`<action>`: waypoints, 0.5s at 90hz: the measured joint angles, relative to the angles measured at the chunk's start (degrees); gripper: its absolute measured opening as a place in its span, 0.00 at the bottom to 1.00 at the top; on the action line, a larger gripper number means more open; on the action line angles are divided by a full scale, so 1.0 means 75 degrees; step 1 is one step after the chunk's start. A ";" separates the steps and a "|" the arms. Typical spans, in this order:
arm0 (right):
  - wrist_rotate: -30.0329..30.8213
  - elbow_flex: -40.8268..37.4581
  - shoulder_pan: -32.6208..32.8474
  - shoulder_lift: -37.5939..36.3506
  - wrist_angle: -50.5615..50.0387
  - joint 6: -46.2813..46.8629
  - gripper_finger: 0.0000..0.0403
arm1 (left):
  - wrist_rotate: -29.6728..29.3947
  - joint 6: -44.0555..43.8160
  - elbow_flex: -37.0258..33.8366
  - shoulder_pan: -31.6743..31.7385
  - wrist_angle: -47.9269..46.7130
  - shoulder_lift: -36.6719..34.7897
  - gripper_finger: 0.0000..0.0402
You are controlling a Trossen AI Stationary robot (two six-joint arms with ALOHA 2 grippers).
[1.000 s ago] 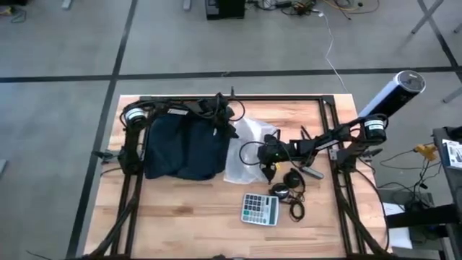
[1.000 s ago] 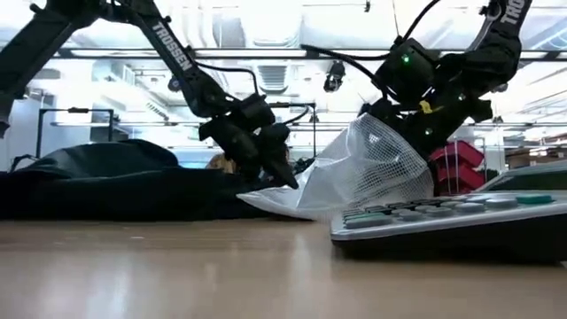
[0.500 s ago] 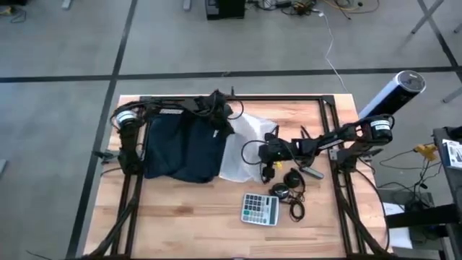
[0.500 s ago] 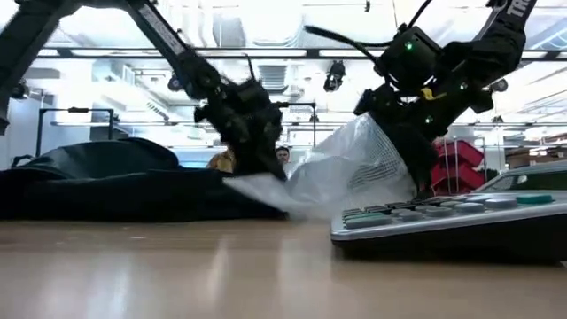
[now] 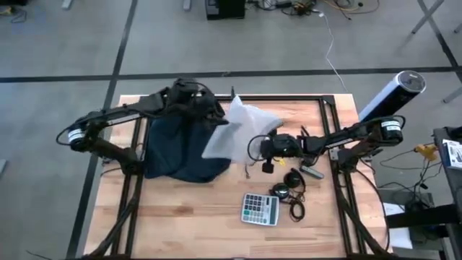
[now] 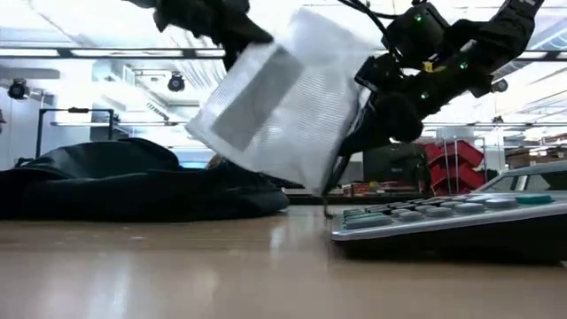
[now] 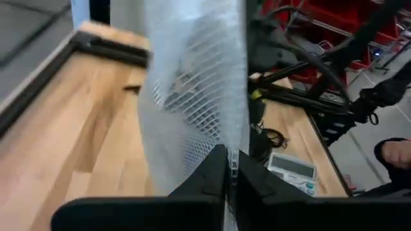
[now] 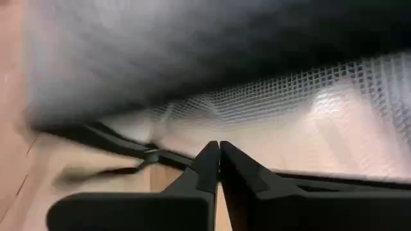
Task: Unpack backpack
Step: Remove the black paper from the white zipper pouch
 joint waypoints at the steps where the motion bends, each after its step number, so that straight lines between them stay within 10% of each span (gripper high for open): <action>1: 0.0000 0.0000 0.0004 0.0000 0.0032 -0.0011 0.00 | -0.0054 0.0018 -0.0001 -0.0018 0.0001 -0.0024 0.00; 22: 0.0292 -0.0051 0.0081 -0.0038 0.0754 -0.0453 0.00 | -0.0522 0.0179 -0.0194 -0.0058 -0.0113 -0.0063 0.00; 45: 0.0070 -0.0866 0.0096 0.1000 0.6027 -0.0452 0.00 | -0.0053 0.1143 -0.0213 -0.0077 -0.0202 -0.0071 0.00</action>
